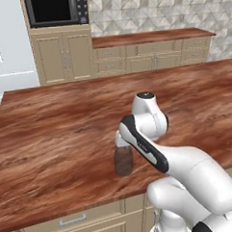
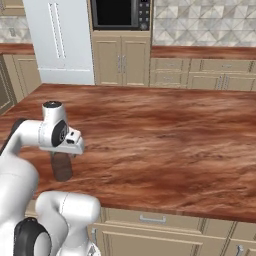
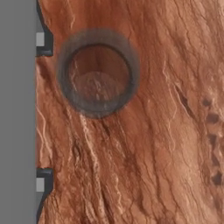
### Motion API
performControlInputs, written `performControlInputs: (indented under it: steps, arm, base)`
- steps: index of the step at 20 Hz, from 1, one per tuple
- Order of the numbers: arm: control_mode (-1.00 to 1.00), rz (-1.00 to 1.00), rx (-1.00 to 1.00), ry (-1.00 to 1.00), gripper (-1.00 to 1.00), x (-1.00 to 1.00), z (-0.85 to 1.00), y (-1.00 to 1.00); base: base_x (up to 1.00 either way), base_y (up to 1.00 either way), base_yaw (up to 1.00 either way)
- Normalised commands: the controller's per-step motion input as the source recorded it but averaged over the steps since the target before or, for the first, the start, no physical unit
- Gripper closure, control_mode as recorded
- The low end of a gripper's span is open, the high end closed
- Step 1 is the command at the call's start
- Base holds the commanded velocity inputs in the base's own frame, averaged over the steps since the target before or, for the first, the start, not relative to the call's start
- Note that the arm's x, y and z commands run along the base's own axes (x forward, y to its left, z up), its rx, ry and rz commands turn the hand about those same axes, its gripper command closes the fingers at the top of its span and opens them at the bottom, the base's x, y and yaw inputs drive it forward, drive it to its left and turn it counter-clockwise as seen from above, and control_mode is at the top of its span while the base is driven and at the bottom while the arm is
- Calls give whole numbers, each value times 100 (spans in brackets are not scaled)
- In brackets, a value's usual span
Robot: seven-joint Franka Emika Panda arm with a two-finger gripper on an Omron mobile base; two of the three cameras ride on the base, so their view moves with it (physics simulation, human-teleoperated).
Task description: Pick the saucepan and jar and place them in the sink. Then turn on the water.
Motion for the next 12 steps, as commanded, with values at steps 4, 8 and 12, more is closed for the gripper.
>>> performControlInputs:
  steps: [4, 8, 12]
  arm:
    - [-100, 0, 0, 4, -100, 28, -3, 1]
    - [-100, 0, 0, 4, -100, 21, -14, 0]
    - [-100, 0, 0, 6, -100, 2, -23, 1]
  base:
    - [0, 0, 0]
    - [0, 0, 0]
    - [0, 0, 0]
